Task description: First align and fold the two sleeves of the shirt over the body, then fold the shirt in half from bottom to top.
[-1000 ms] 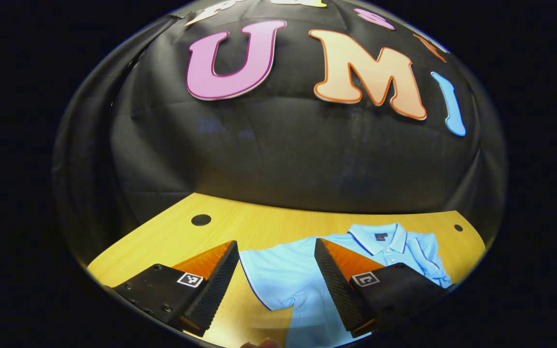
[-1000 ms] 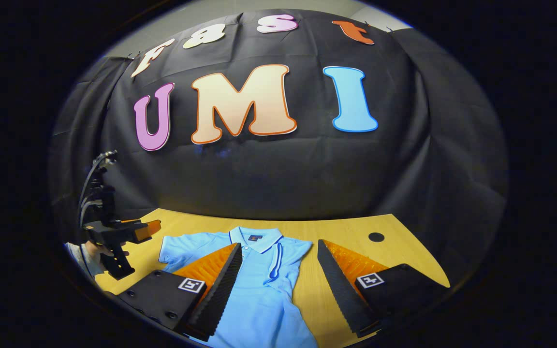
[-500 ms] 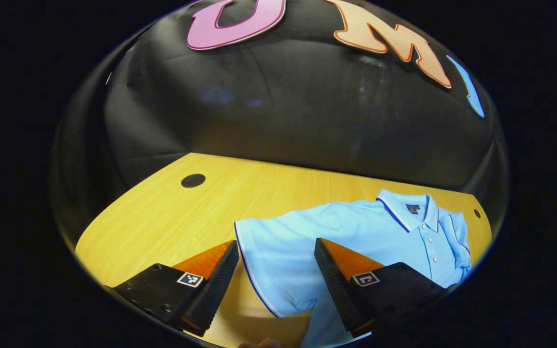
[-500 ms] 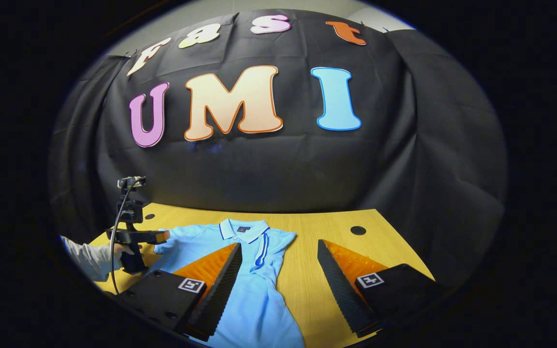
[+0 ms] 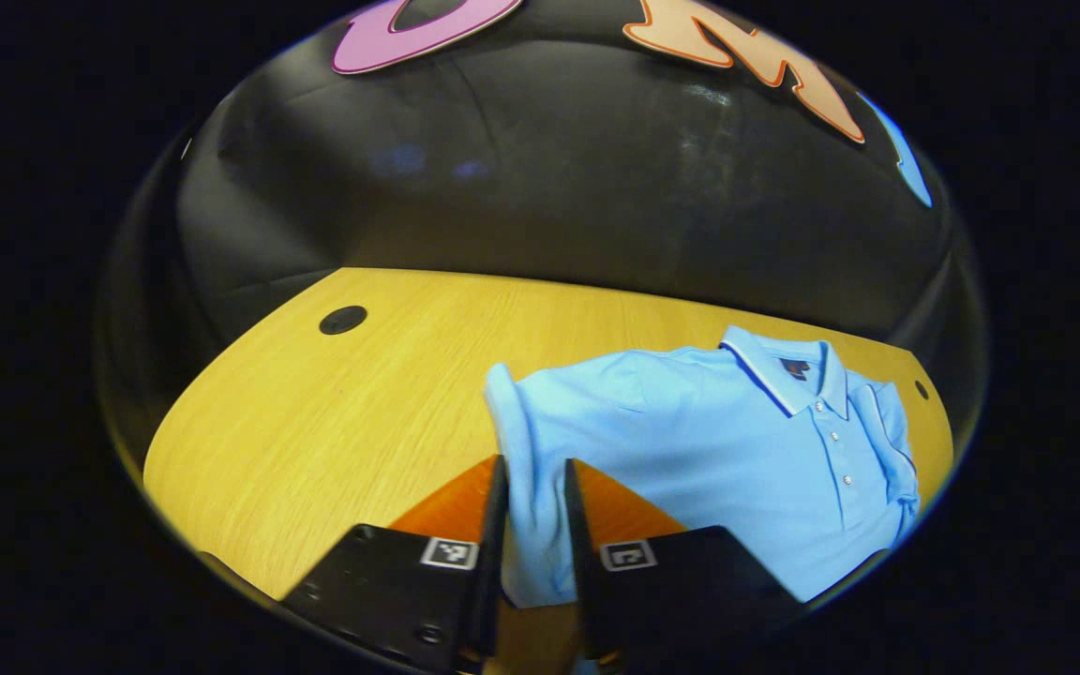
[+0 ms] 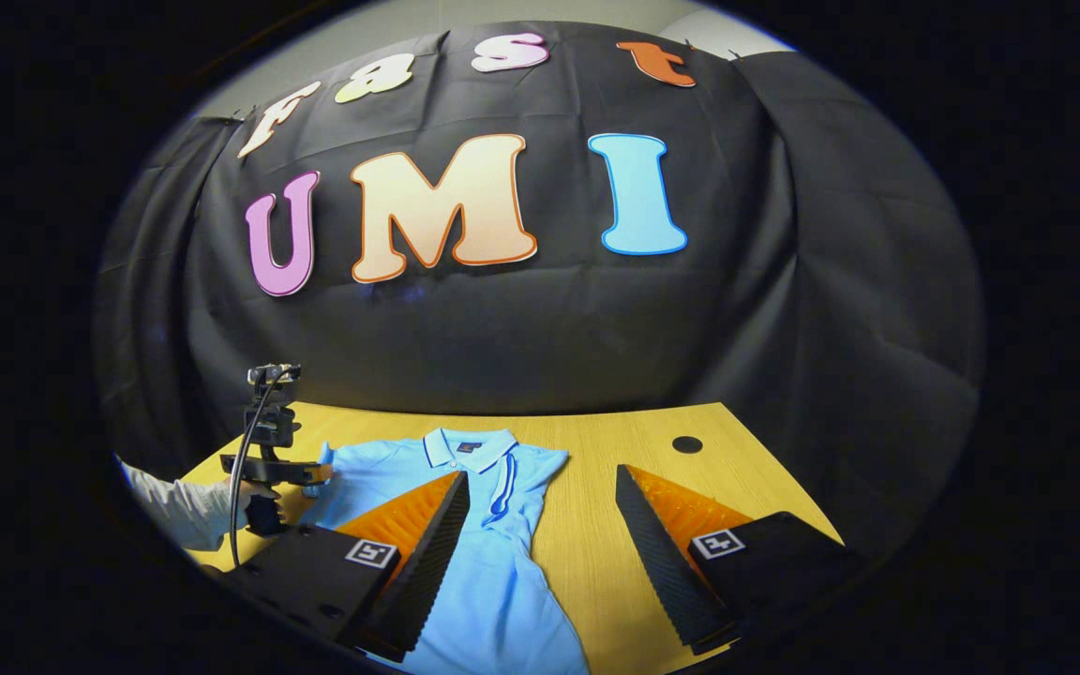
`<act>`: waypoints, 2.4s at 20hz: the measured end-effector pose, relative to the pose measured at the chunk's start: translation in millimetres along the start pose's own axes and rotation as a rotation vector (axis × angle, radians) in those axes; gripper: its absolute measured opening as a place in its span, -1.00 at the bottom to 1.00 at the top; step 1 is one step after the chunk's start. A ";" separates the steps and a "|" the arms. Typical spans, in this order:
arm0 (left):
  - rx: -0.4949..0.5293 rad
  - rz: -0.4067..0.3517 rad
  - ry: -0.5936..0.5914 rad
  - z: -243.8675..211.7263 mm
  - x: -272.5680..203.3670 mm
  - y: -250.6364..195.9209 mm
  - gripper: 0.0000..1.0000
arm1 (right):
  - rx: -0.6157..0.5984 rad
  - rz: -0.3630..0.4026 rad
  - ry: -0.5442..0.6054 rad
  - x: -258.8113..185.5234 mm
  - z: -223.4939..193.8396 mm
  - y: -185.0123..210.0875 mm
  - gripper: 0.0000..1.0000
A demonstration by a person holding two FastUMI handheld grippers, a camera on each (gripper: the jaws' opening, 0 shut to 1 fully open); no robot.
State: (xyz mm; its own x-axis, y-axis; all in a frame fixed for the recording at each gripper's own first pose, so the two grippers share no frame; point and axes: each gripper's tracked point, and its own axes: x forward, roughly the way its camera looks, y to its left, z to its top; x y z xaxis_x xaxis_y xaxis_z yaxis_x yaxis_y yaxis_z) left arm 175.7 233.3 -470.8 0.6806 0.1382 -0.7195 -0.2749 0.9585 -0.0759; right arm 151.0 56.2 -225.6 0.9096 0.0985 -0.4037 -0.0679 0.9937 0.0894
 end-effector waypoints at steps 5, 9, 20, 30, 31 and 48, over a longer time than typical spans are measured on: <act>-0.029 0.001 -0.022 9.5 -3.4 -8.3 -1.00 | 0.012 -0.036 -0.022 -12.2 2.6 -16.7 0.87; -0.026 -0.094 -0.098 42.8 -17.7 -52.6 -1.00 | 0.015 -0.058 -0.024 -25.8 1.9 -29.5 0.95; 0.157 -0.247 -0.045 28.3 -21.7 -162.9 -1.00 | 0.034 -0.086 -0.005 -37.5 -11.4 -35.4 0.95; 0.081 -0.343 -0.171 39.3 -129.4 -158.3 0.82 | -0.011 -0.043 -0.035 -41.8 -19.8 -5.7 0.95; 0.077 -0.339 -0.189 38.4 -148.7 -152.6 0.85 | -0.011 -0.021 -0.032 -49.2 -23.5 -1.9 0.96; 0.130 -0.133 -0.124 -136.3 -322.4 -54.3 0.92 | -0.113 0.047 0.113 -156.1 -145.8 -14.9 0.96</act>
State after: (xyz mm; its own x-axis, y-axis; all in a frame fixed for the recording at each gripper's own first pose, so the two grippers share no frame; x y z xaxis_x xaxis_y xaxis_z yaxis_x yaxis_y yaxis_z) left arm -121.3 102.6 -328.7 0.7856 0.0303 -0.6180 -0.0928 0.9933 -0.0693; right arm -49.7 33.9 -296.6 0.8527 0.1441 -0.5021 -0.1605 0.9870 0.0105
